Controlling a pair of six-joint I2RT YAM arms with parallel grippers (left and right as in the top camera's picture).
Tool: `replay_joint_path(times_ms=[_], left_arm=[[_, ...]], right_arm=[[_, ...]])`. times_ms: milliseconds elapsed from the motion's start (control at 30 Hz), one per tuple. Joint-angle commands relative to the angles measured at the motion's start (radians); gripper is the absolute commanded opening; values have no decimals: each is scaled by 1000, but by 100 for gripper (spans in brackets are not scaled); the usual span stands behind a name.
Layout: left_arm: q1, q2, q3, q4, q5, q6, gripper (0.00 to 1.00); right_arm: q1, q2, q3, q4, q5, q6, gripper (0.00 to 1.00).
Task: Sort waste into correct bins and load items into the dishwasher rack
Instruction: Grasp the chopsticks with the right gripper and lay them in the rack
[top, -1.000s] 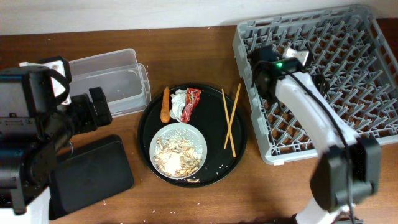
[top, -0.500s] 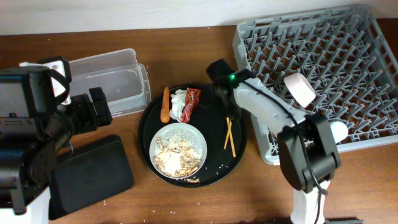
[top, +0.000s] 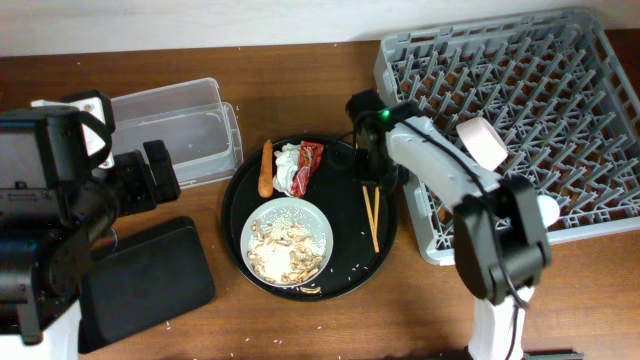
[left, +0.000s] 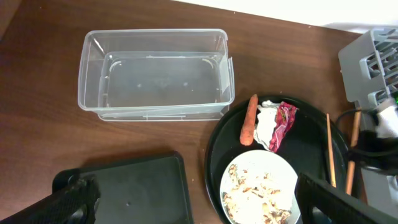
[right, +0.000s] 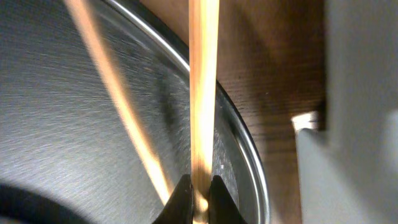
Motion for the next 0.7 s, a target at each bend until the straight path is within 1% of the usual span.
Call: replay_joint_path(times_ms=[0,67,100,167,267,333,400,433,467,500,533,600,633,667], left_arm=[[5,0,2,-1,-15,-9,99],[5,0,2,-1,-14,-9,99],[5,0,2,-1,-15,-9,99],[5,0,2,-1,-15,-9,99],[5,0,2,-1,-15,-9,99],[5,0,2,-1,-15,-9,99],[5,0,2,-1,-15,-9,99],[5,0,2,-1,-15,-9,99],[5,0,2,-1,-15,-9,99],[5,0,2,-1,-15,-9,99],[5,0,2,-1,-15,-9,99],[5,0,2,-1,-15,-9,99],[5,0,2,-1,-15,-9,99],[5,0,2,-1,-15,-9,99]], right_arm=[[-13,-192,71,-16,34,-118,4],[-54,-247,71,-28,159,-125,4],[-87,-249,71,-16,224,-201,4],[-138,-225,69,45,234,-457,4],[-167,-180,68,78,218,-656,4],[-164,-152,68,87,217,-678,4],[-164,-125,68,81,174,-677,4],[-164,-121,68,76,159,-649,11],[-164,-125,69,72,159,-601,24],[-164,-141,76,55,158,-528,47],[-164,-152,83,45,148,-490,50],[-154,-199,97,20,5,-435,56],[-142,-214,97,9,-36,-386,57],[-120,-219,97,1,-98,-369,57]])
